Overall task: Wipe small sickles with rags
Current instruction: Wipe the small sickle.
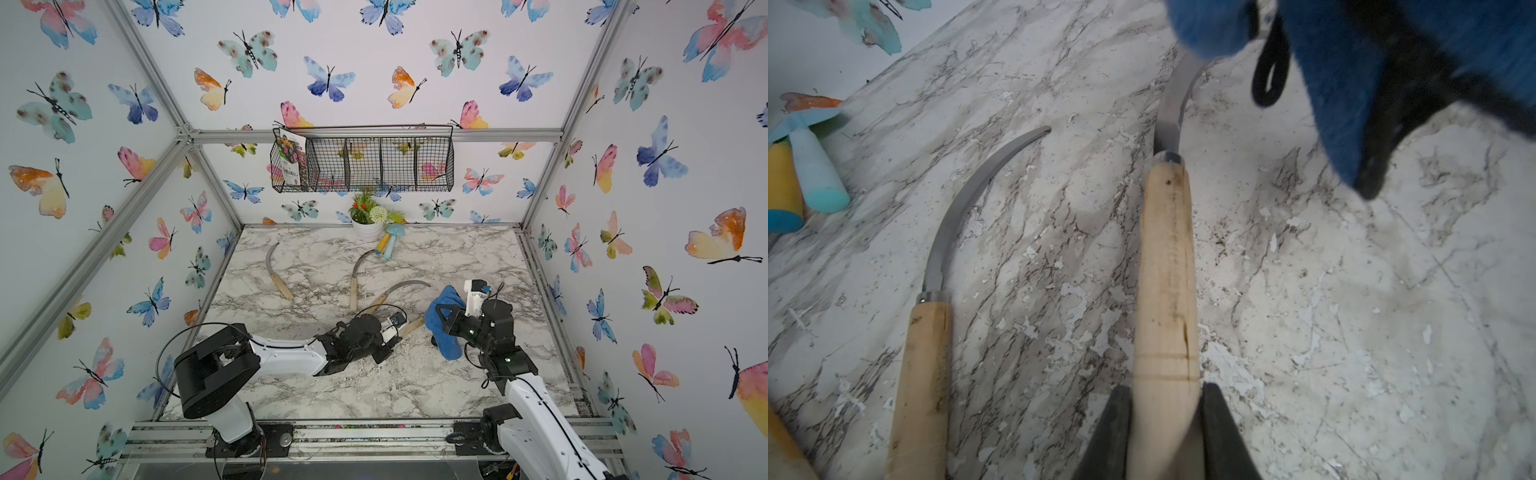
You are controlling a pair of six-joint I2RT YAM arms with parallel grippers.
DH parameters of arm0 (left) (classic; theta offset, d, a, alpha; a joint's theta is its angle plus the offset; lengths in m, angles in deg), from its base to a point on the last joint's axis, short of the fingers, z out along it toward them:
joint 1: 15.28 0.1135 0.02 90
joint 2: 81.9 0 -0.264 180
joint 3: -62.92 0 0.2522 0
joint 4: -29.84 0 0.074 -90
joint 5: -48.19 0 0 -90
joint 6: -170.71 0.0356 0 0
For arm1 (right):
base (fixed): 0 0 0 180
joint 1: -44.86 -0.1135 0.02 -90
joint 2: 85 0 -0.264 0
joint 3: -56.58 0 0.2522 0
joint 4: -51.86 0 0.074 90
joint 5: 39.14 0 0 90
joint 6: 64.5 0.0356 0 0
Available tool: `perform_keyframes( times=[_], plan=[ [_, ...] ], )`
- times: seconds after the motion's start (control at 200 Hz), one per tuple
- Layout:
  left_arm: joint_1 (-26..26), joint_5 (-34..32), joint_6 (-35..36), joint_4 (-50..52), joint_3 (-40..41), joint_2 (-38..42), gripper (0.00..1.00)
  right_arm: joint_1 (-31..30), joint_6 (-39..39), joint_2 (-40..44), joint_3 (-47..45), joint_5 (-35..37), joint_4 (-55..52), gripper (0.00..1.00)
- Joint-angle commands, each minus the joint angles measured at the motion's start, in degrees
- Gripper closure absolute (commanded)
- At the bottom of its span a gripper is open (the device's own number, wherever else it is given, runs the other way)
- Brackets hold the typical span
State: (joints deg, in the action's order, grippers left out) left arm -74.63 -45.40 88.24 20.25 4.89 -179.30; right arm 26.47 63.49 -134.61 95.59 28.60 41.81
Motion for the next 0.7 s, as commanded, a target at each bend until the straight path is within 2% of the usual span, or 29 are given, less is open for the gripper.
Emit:
perform_keyframes(
  times=[0.0, 0.16, 0.26, 0.415, 0.696],
  plan=[
    [0.20, 2.99, 0.77, -1.43, -0.98, -0.49, 1.00, -4.79, -0.94, -5.87, 1.40, 5.89, 7.84, 0.98],
    [0.64, 3.49, 0.21, -2.62, 0.10, 1.36, 1.00, -6.49, -1.00, -17.67, 2.00, 7.02, 14.10, 0.98],
    [1.08, 4.38, -0.18, -3.24, 0.66, 2.80, 1.00, -6.74, -0.86, -21.95, 1.08, 8.21, 17.09, 0.98],
    [1.74, 6.10, -0.01, -4.12, 1.26, 1.80, 1.00, -6.76, -1.23, -23.86, 0.16, 9.68, 17.87, 0.98],
    [3.43, 6.58, -1.20, -11.98, 2.51, -7.99, 1.00, -6.74, -2.23, -19.95, -1.69, 9.55, 17.05, 0.98]
  ],
)
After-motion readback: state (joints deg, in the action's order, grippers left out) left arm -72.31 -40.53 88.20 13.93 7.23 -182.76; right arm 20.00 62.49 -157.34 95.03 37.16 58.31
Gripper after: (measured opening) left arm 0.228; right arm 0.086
